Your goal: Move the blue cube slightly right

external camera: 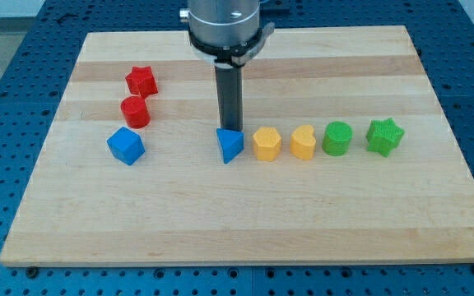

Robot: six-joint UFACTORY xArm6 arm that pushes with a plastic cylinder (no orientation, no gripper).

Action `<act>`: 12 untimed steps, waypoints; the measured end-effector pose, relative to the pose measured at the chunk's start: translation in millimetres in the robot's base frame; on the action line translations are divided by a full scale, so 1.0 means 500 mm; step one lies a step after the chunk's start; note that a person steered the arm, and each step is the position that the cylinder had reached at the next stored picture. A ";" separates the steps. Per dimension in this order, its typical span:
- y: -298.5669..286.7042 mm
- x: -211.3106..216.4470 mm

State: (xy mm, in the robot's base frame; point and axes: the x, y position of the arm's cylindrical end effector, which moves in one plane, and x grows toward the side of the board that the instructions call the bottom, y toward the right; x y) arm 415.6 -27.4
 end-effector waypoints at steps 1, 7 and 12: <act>-0.086 -0.049; -0.421 0.089; -0.244 0.059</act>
State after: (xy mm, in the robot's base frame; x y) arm 445.3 -149.3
